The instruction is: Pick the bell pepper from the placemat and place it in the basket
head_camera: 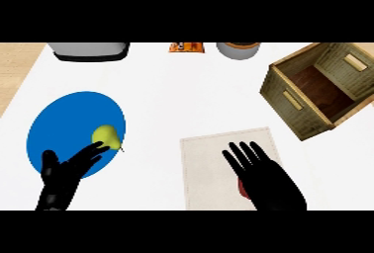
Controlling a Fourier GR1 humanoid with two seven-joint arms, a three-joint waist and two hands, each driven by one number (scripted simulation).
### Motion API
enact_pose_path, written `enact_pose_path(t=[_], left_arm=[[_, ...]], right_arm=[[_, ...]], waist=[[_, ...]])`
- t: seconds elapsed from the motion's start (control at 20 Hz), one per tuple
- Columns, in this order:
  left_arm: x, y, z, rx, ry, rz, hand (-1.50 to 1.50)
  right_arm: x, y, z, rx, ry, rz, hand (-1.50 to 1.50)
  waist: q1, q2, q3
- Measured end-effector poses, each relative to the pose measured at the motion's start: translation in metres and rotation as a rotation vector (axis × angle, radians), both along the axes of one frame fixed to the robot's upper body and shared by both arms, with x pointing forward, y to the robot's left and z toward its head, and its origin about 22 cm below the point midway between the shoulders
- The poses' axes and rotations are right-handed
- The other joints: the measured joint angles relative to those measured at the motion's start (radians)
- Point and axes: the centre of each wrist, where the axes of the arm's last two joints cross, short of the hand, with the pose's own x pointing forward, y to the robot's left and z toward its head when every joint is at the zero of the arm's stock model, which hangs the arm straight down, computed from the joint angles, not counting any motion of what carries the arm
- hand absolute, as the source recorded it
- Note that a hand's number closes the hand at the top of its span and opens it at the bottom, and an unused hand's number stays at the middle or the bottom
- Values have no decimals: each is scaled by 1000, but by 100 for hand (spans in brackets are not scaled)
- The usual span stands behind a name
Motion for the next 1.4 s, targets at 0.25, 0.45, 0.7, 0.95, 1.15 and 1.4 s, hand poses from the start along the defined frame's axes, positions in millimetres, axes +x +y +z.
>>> enact_pose_path(t=[0.25, 0.45, 0.7, 0.95, 1.15, 1.4], left_arm=[[0, -1, 0, -1, 2, 3, 0], [-1, -2, -4, 2, -10, 2, 0], [-5, -2, -4, -5, -19, 1, 0], [-5, -3, -5, -8, -13, -5, 0], [0, 1, -5, -4, -3, 1, 0], [1, -2, -2, 6, 4, 9, 0]], right_arm=[[2, 7, -13, -24, 1, 2, -150], [7, 7, -21, -72, 27, -16, -150], [6, 0, -36, -107, 54, -38, -150], [15, 1, -45, -107, 53, -35, -150], [21, 3, -50, -105, 48, -28, -150], [22, 3, -62, -101, 47, -30, 150]], waist=[[0, 0, -1], [0, -1, 1], [-1, 0, -1], [0, 0, 0], [1, -1, 2], [0, 0, 0]])
